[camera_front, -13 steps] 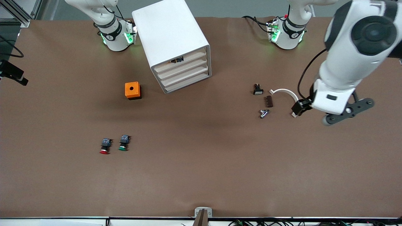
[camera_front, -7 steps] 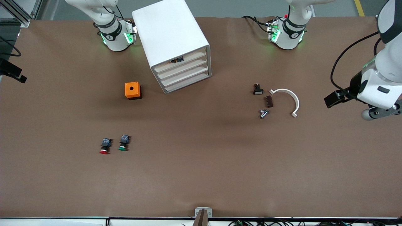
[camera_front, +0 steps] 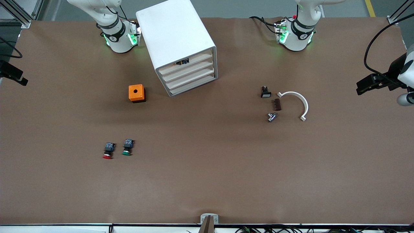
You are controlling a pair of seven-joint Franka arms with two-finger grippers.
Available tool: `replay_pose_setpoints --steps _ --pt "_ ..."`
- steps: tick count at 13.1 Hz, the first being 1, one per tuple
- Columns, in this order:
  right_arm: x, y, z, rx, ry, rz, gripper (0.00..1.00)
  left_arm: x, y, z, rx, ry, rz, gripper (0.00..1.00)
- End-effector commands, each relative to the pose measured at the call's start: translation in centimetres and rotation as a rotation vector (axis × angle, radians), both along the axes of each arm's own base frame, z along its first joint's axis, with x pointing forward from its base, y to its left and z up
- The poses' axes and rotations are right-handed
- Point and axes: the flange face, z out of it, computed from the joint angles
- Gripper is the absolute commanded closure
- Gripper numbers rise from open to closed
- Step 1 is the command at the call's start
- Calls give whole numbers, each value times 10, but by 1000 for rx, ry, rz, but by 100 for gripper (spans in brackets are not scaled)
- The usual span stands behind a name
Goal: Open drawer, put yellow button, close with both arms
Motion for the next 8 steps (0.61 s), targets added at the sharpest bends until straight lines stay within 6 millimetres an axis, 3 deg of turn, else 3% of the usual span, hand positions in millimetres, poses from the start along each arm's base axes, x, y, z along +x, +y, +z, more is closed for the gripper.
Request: replay_pose_setpoints --steps 1,4,8 --pt "-5 -3 5 -17 2 4 0 -28 4 0 -3 -51 -29 0" --pt "-7 -6 3 -15 11 -6 0 -40 18 0 -2 -70 -33 0" --pt "-7 -8 1 -14 14 -16 0 -45 18 1 -2 -70 -33 0"
